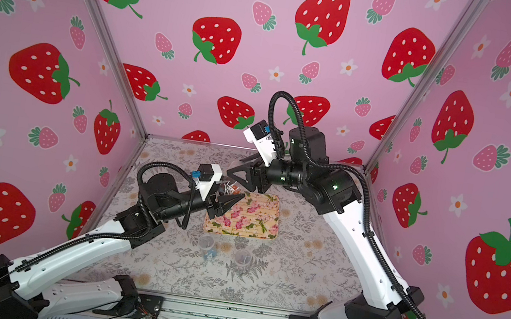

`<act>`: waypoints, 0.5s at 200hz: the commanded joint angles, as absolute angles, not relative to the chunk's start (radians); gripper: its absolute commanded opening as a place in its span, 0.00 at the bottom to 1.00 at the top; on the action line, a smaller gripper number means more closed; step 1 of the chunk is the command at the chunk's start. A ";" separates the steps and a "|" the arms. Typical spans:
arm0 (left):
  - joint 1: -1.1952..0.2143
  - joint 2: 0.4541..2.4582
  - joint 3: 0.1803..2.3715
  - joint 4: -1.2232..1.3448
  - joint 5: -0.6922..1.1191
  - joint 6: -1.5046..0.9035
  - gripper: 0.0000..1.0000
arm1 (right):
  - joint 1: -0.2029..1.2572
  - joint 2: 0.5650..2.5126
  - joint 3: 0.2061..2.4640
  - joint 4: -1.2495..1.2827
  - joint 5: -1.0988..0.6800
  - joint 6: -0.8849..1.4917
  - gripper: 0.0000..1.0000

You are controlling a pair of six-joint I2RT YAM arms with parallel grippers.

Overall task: Pour the candies out of the jar
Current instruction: Unscrew the lid from the jar.

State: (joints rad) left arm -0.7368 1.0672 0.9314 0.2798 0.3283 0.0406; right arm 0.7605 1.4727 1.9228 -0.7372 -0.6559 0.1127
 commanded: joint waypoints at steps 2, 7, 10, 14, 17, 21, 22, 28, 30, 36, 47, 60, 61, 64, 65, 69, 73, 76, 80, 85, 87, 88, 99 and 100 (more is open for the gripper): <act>-0.734 1.042 0.981 0.228 0.459 0.028 0.47 | 0.724 1.484 1.990 -0.643 -0.851 -0.035 0.47; -0.735 1.042 0.984 0.223 0.469 0.024 0.47 | 0.718 1.488 1.999 -0.641 -0.874 -0.048 0.47; -0.735 1.038 0.985 0.221 0.473 0.022 0.47 | 0.715 1.491 2.003 -0.642 -0.885 -0.053 0.47; -0.733 1.036 0.985 0.221 0.480 0.019 0.47 | 0.712 1.495 2.010 -0.643 -0.900 -0.062 0.47; -0.734 1.034 0.985 0.221 0.484 0.016 0.47 | 0.710 1.498 2.013 -0.643 -0.910 -0.067 0.47; -0.734 1.032 0.984 0.221 0.488 0.013 0.47 | 0.707 1.501 2.019 -0.645 -0.924 -0.073 0.47; -0.733 1.031 0.983 0.221 0.489 0.013 0.47 | 0.707 1.502 2.020 -0.645 -0.928 -0.076 0.47; -0.733 1.027 0.982 0.222 0.490 0.008 0.47 | 0.703 1.506 2.024 -0.643 -0.950 -0.086 0.47; -0.733 1.027 0.981 0.224 0.492 0.006 0.47 | 0.703 1.507 2.025 -0.642 -0.955 -0.090 0.47; -0.733 1.023 0.979 0.226 0.494 0.005 0.47 | 0.701 1.509 2.025 -0.640 -0.977 -0.100 0.47; -0.732 1.018 0.976 0.229 0.495 0.002 0.47 | 0.700 1.512 2.029 -0.636 -1.008 -0.115 0.47; -0.733 1.017 0.973 0.229 0.506 -0.001 0.47 | 0.699 1.513 2.032 -0.634 -1.034 -0.133 0.47; -0.733 1.016 0.973 0.230 0.507 -0.002 0.47 | 0.698 1.514 2.032 -0.634 -1.035 -0.135 0.47; -0.733 1.016 0.973 0.229 0.510 -0.003 0.47 | 0.698 1.513 2.032 -0.634 -1.039 -0.139 0.47; -0.733 1.016 0.973 0.229 0.510 -0.003 0.47 | 0.698 1.513 2.032 -0.635 -1.039 -0.140 0.47; -0.733 1.016 0.973 0.228 0.514 -0.005 0.47 | 0.697 1.513 2.032 -0.633 -1.046 -0.146 0.48; -0.733 1.017 0.973 0.227 0.518 -0.006 0.47 | 0.697 1.513 2.033 -0.631 -1.050 -0.149 0.48; -0.733 1.016 0.973 0.228 0.521 -0.007 0.47 | 0.697 1.513 2.032 -0.631 -1.055 -0.152 0.48; -0.733 1.016 0.973 0.229 0.522 -0.009 0.47 | 0.696 1.513 2.031 -0.629 -1.060 -0.155 0.47; -0.732 1.016 0.973 0.230 0.525 -0.012 0.47 | 0.697 1.513 2.030 -0.629 -1.063 -0.156 0.47; -0.733 1.015 0.971 0.230 0.525 -0.014 0.47 | 0.697 1.513 2.030 -0.629 -1.064 -0.156 0.47; -0.733 1.016 0.971 0.230 0.526 -0.015 0.47 | 0.696 1.513 2.031 -0.629 -1.064 -0.156 0.47; -0.733 1.015 0.967 0.242 0.524 -0.021 0.47 | 0.696 1.517 2.028 -0.630 -1.063 -0.156 0.47; -0.732 1.014 0.966 0.244 0.523 -0.021 0.47 | 0.696 1.517 2.028 -0.630 -1.064 -0.156 0.47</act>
